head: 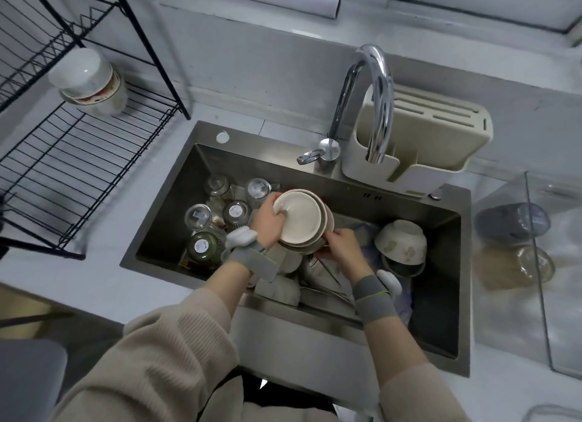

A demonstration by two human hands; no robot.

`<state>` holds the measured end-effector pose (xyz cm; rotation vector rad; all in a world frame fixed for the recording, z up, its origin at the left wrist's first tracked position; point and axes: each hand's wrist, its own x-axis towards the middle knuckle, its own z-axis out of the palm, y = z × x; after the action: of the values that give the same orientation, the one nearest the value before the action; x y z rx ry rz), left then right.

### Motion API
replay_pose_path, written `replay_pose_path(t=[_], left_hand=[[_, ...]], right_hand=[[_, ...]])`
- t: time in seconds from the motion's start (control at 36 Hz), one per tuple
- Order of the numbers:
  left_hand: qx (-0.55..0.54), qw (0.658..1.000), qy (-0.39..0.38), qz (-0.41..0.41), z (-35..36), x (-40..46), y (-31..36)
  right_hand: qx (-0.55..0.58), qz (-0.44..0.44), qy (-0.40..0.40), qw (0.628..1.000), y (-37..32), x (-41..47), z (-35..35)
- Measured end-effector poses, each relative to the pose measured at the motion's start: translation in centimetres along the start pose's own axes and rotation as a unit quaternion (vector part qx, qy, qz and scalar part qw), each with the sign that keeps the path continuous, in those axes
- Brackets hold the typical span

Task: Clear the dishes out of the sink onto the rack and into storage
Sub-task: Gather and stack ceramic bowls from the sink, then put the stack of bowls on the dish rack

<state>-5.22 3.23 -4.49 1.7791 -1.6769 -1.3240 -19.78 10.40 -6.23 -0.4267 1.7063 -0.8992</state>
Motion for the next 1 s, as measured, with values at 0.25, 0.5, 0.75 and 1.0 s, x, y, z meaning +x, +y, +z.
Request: replay_pose_path(t=[0.25,0.5,0.75,1.0], left_hand=[[0.007,0.999,0.022,0.037,-2.4,0.1,0.1],[-0.013,0.999,0.039,0.034,-4.4,-0.2,-0.1],[-0.024,0.998,0.057,-0.007,-5.5,-0.3,-1.1],[-0.063,0.993,0.084,-0.05,-6.7,-0.9,-1.9]], right_hand=[[-0.058,0.033,-0.111,0.992,-3.6,-0.4,1.1],[-0.05,0.085,-0.166,0.981,-5.9,-1.4,2.1],[0.086,0.121,-0.252,0.956,-6.5,-2.8,2.3],[0.012,0.1,-0.116,0.988,-5.3,-3.2,7.9]])
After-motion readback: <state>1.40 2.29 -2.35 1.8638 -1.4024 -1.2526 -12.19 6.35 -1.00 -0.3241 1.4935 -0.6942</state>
